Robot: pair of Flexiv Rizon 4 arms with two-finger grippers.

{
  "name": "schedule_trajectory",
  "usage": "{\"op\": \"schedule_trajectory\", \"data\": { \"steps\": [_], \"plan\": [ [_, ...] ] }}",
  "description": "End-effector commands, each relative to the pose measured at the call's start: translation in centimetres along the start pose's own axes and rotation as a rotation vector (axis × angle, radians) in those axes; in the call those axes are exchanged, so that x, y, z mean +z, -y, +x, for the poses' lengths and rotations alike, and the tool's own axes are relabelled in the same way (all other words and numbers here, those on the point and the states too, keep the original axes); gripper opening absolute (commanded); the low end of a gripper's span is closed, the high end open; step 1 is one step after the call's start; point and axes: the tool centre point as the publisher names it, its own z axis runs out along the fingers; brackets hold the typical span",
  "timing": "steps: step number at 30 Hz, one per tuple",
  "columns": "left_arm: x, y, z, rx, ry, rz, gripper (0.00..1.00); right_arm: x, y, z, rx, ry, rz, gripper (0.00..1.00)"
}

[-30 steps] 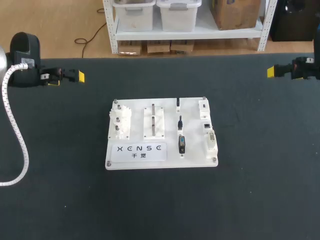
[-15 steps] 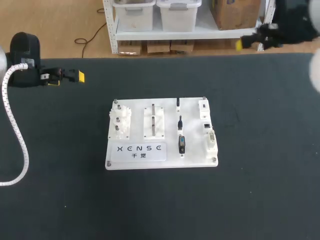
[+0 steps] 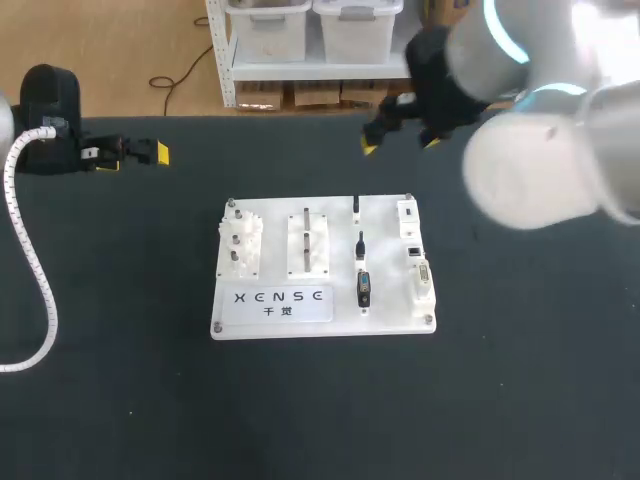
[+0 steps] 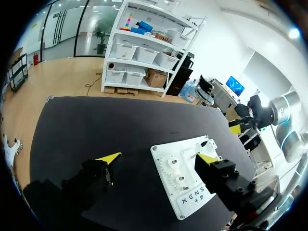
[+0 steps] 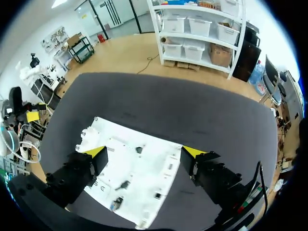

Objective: Insert the USB connector, Ethernet cable, and multi-pin plug into their matching sockets one by one.

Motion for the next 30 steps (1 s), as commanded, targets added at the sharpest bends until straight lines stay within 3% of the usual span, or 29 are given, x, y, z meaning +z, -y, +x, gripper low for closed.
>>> {"op": "schedule_trajectory", "data": {
  "steps": [1, 14, 19, 21, 30],
  "plan": [
    [0.0, 0.0, 0.0, 0.000, 0.000, 0.000, 1.00, 5.7, -2.0, -0.1, 0.014, -0.020, 0.100, 1.00],
    [0.0, 0.0, 0.0, 0.000, 0.000, 0.000, 1.00, 8.9, -2.1, 1.5, 0.096, -0.083, 0.177, 1.00],
    [0.0, 0.0, 0.0, 0.000, 0.000, 0.000, 1.00, 9.4, -2.1, 2.3, 0.115, -0.097, 0.179, 1.00],
    [0.0, 0.0, 0.0, 0.000, 0.000, 0.000, 1.00, 9.7, -2.1, 2.6, 0.140, -0.144, 0.171, 1.00],
    [0.0, 0.0, 0.0, 0.000, 0.000, 0.000, 1.00, 9.7, -2.1, 2.6, 0.140, -0.144, 0.171, 1.00]
  ]
}}
